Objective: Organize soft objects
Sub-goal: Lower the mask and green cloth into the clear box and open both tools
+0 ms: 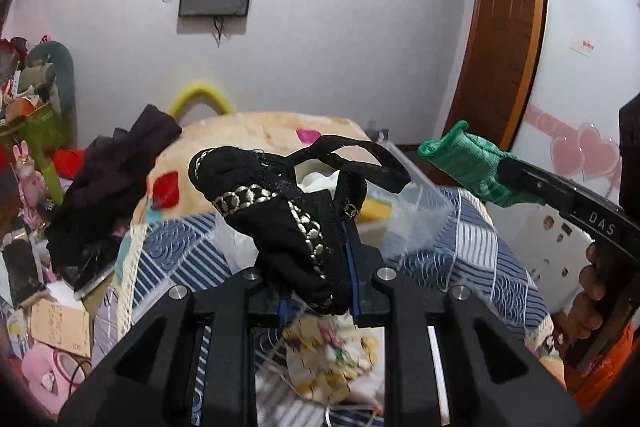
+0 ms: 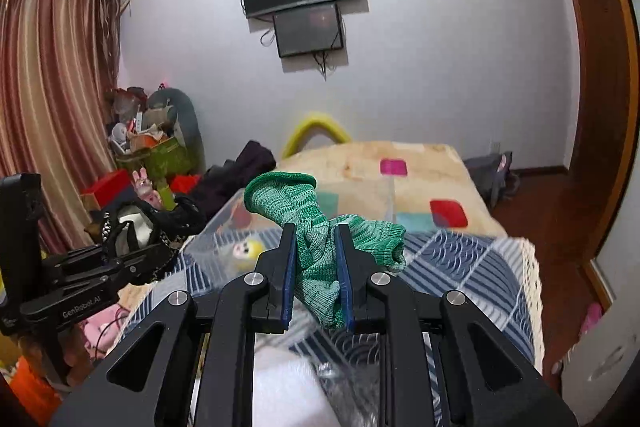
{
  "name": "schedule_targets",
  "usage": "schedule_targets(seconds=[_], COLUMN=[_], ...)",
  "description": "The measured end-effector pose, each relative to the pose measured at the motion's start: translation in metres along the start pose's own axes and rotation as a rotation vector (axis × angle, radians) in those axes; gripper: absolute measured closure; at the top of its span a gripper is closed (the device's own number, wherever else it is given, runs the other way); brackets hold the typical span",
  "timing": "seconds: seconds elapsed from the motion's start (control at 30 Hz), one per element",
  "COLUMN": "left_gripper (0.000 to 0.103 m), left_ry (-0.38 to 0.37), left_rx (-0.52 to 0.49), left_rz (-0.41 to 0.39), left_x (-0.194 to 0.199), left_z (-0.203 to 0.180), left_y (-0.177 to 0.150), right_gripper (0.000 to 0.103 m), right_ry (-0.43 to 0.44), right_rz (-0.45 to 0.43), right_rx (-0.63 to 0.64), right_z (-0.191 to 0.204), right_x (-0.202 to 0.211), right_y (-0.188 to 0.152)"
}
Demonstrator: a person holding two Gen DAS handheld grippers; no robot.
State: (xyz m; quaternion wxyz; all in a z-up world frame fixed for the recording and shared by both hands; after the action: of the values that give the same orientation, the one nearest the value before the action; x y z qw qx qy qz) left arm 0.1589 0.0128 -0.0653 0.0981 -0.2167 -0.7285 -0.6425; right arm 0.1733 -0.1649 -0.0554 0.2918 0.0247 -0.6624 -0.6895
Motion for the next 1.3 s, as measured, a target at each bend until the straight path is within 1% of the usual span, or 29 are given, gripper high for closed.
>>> schedule_targets(seconds=[0.17,0.27,0.4,0.47,0.53,0.67,0.73,0.87,0.97,1.0,1.1,1.13,1.17,1.23,1.27,1.3], left_gripper=[0.081,0.081,0.081,0.081,0.081,0.081,0.081,0.081,0.075,0.073,0.069,0.065,0.063,0.058,0.057,0.052], left_ry=[0.022,0.035,0.031,0.002,-0.012,-0.020,-0.027,-0.017,-0.017,-0.012,-0.020,-0.020,-0.019,-0.009,-0.008,-0.008], left_rx=[-0.001,-0.008,-0.018,-0.013,-0.004,-0.004,-0.001,-0.023,-0.039,-0.041,-0.038,-0.040,-0.042,-0.052,-0.056,-0.061], left_rz=[-0.012,-0.002,0.027,0.075,0.106,0.136,0.164,0.198,0.202,0.203,0.217,0.221,0.220,0.204,0.195,0.185], left_x=[-0.014,-0.029,-0.052,-0.068,-0.080,-0.100,-0.111,-0.126,-0.129,-0.130,-0.131,-0.131,-0.129,-0.124,-0.121,-0.116], left_z=[0.012,0.017,0.019,0.018,0.017,0.015,0.014,0.010,0.007,0.006,0.003,0.002,0.002,0.001,0.001,0.000], left_y=[0.018,0.024,0.025,0.022,0.019,0.009,0.005,-0.003,-0.008,-0.009,-0.013,-0.014,-0.014,-0.013,-0.012,-0.010], right_gripper=[0.086,0.086,0.086,0.086,0.086,0.086,0.086,0.086,0.086,0.086,0.081,0.073,0.069,0.055,0.052,0.050], right_ry=[-0.004,-0.029,-0.050,-0.052,-0.059,-0.075,-0.072,-0.088,-0.113,-0.108,-0.102,-0.101,-0.098,-0.083,-0.078,-0.079], right_rz=[-0.025,-0.027,-0.014,0.003,0.026,0.070,0.102,0.167,0.209,0.220,0.247,0.252,0.259,0.283,0.287,0.281], right_rx=[0.008,0.024,0.029,0.026,0.028,0.033,0.032,0.035,0.075,0.078,0.097,0.101,0.101,0.090,0.083,0.081], right_z=[0.001,0.000,-0.002,-0.003,-0.004,-0.005,-0.007,-0.012,-0.012,-0.013,-0.012,-0.011,-0.011,-0.011,-0.012,-0.012], right_x=[-0.011,-0.023,-0.039,-0.049,-0.062,-0.082,-0.092,-0.107,-0.113,-0.114,-0.116,-0.116,-0.117,-0.117,-0.117,-0.115], right_y=[0.015,0.020,0.022,0.022,0.020,0.016,0.012,0.001,-0.007,-0.007,-0.009,-0.010,-0.010,-0.012,-0.012,-0.011])
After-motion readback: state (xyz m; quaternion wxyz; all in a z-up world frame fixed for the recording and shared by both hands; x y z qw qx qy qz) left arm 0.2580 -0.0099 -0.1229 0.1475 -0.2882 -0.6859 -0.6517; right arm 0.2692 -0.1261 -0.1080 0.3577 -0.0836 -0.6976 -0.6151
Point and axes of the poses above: each gripper's, at about its wrist camera, not at the fingertips, and x roughly against the way its jaws point, z to its left, y to its top, the point moved 5 cm from there along -x, roughly the way its jaws point, and after that the axes turned 4 degrees about -z, right-handed, at the moved point
